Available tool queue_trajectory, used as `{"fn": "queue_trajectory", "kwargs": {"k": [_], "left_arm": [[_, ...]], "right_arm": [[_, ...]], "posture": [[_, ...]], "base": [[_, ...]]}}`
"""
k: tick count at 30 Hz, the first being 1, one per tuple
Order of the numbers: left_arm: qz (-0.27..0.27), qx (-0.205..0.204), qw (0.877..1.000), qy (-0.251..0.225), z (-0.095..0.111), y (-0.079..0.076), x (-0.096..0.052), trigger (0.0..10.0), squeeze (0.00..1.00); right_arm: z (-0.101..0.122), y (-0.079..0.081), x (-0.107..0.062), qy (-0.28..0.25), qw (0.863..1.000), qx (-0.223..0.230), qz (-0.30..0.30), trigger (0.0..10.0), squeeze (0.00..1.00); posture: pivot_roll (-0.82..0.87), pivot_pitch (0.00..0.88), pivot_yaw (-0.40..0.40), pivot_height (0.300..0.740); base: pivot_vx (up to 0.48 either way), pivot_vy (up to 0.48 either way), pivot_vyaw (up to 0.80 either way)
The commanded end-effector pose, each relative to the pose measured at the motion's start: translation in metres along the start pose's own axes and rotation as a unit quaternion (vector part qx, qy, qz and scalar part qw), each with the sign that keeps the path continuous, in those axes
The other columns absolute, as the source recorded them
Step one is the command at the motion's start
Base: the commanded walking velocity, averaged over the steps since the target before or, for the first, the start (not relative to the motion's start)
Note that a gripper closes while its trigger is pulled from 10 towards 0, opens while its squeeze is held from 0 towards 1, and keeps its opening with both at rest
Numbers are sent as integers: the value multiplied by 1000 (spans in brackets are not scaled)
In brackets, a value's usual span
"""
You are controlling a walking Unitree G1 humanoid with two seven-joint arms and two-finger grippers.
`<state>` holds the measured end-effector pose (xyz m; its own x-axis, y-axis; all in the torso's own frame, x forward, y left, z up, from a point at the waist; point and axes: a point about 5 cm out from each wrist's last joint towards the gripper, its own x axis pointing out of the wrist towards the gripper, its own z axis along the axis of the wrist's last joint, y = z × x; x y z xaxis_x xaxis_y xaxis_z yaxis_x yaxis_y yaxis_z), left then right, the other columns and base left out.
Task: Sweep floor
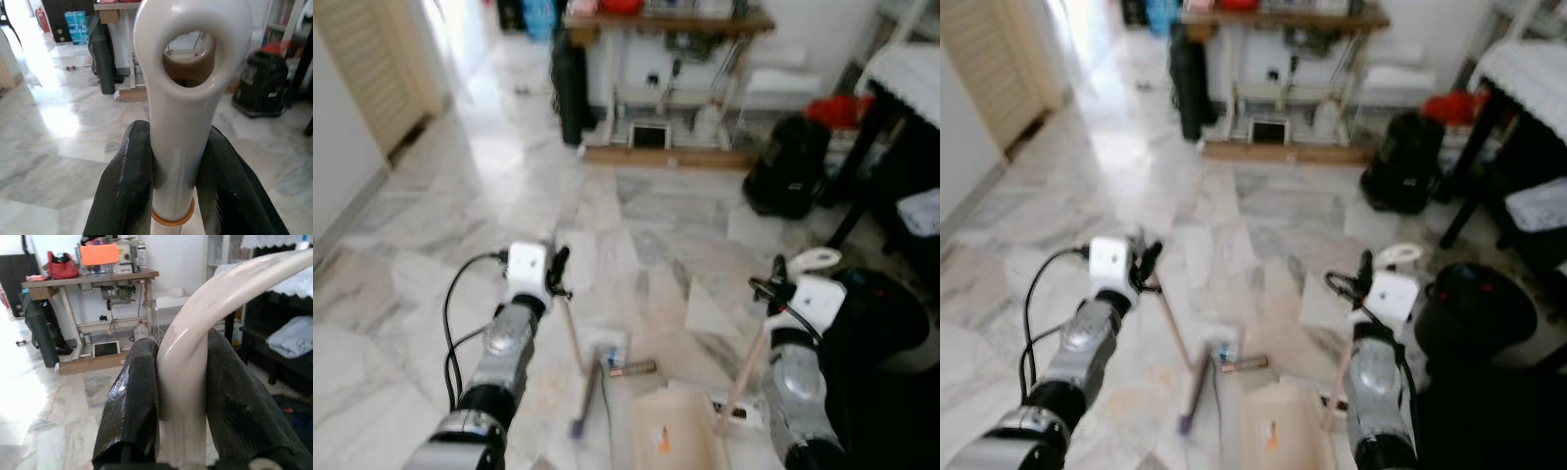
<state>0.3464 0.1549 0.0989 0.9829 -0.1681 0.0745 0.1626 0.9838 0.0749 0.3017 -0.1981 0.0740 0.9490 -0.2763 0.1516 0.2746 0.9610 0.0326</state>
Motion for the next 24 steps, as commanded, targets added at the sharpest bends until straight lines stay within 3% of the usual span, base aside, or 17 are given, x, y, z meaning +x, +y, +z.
{"fn": "queue_trajectory", "kwargs": {"k": [1, 24], "left_arm": [[-8, -6, 1000, -17, 7, -7, 5, 10000, 0], [-8, -6, 1000, -20, 9, -6, 5, 10000, 0]], "right_arm": [[7, -4, 4, -19, 1000, 6, -9, 10000, 0], [8, -5, 4, -22, 1000, 7, -11, 10000, 0]], "posture": [[61, 9, 11, 740], [63, 5, 10, 740]], "base": [[304, 0, 0], [304, 0, 0]]}}
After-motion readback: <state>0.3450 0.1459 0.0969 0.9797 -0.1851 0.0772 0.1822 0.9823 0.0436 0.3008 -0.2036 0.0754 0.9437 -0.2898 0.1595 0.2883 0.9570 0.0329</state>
